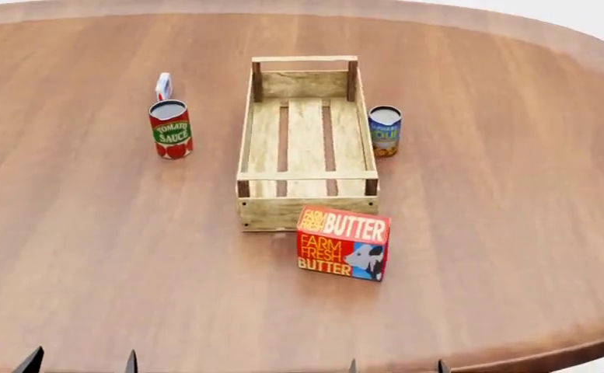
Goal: Pick up the butter and put it in the tray.
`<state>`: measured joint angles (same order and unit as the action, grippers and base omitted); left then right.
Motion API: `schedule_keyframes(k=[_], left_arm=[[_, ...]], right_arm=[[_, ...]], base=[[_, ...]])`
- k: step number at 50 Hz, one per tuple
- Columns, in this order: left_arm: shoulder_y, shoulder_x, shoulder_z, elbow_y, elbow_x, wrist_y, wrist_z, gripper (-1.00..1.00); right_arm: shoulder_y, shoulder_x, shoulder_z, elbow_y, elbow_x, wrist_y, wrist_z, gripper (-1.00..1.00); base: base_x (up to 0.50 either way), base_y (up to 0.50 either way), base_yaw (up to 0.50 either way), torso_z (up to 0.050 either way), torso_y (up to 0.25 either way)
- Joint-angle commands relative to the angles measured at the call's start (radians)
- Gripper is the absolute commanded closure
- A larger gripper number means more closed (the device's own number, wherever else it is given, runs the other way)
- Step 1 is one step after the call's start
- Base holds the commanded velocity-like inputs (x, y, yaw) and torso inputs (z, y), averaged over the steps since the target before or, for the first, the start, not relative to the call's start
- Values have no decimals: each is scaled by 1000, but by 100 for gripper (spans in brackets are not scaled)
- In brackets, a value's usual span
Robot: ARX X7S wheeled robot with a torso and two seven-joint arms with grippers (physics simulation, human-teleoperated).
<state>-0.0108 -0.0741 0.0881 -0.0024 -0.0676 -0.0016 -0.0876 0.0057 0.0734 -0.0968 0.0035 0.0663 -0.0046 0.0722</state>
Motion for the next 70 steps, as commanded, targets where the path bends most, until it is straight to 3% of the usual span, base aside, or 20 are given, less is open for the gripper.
schedule_keyframes(k=[1, 14, 70], left_arm=[[-1, -14, 17, 2, -12, 0, -17, -100], [-2, -28, 34, 2, -27, 2, -34, -100], [-2, -72, 86, 5, -64, 13, -86, -100]], right_arm=[[2, 14, -19, -3, 6, 2, 19, -100], [3, 27, -42, 4, 12, 4, 34, -100], [-2, 70, -94, -3, 45, 2, 98, -100]], base=[[0, -500, 0, 0, 0], [0, -161, 0, 0, 0], [500, -14, 0, 0, 0]])
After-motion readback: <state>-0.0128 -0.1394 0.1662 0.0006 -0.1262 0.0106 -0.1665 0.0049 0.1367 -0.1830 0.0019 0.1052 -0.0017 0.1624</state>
